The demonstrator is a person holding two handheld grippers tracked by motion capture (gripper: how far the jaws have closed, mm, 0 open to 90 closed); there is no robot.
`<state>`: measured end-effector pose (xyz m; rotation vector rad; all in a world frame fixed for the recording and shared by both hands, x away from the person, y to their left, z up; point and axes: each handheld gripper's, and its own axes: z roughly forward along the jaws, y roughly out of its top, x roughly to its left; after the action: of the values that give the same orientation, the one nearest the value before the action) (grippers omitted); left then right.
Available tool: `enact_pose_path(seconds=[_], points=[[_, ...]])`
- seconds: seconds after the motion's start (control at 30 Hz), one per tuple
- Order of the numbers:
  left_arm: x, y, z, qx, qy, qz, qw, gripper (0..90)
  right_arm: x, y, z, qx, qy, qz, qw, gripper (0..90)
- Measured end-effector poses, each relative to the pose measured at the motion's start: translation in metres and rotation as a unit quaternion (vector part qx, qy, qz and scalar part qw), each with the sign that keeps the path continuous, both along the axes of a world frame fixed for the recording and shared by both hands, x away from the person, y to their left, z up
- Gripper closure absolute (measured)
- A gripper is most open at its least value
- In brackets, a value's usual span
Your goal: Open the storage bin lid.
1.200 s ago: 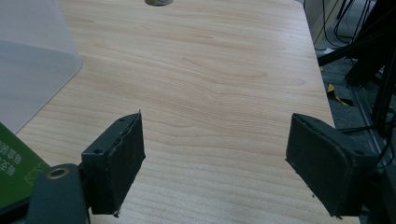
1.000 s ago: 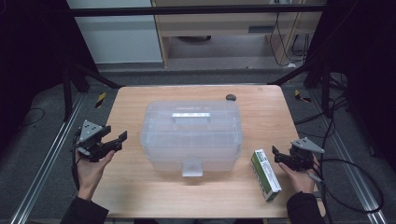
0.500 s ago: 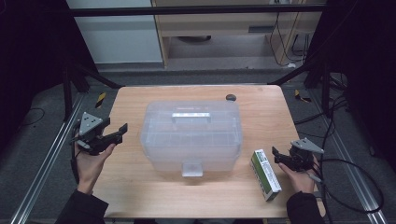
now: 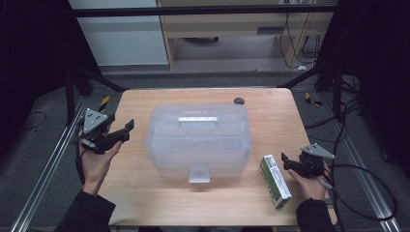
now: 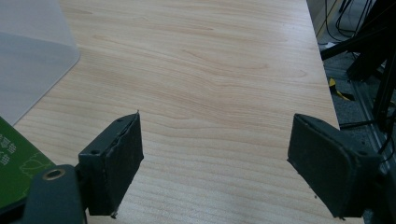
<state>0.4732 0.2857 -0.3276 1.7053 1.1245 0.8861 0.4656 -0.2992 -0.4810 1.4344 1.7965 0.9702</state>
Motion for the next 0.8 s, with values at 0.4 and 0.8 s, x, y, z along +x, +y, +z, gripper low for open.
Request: enact_pose_path(seconds=[0.4,0.8], points=[[0.002,-0.019,0.014,0.025,-0.009,-0.019,0.9995,30.2,-0.001,0.0,-0.001,-0.003,-0.001,0.004,1.0,18.2],[0.003,-0.039,0.024,0.065,-0.008,-0.058,0.9962,29.6,-0.001,0.0,-0.001,-0.004,0.003,0.007,1.0,18.2]])
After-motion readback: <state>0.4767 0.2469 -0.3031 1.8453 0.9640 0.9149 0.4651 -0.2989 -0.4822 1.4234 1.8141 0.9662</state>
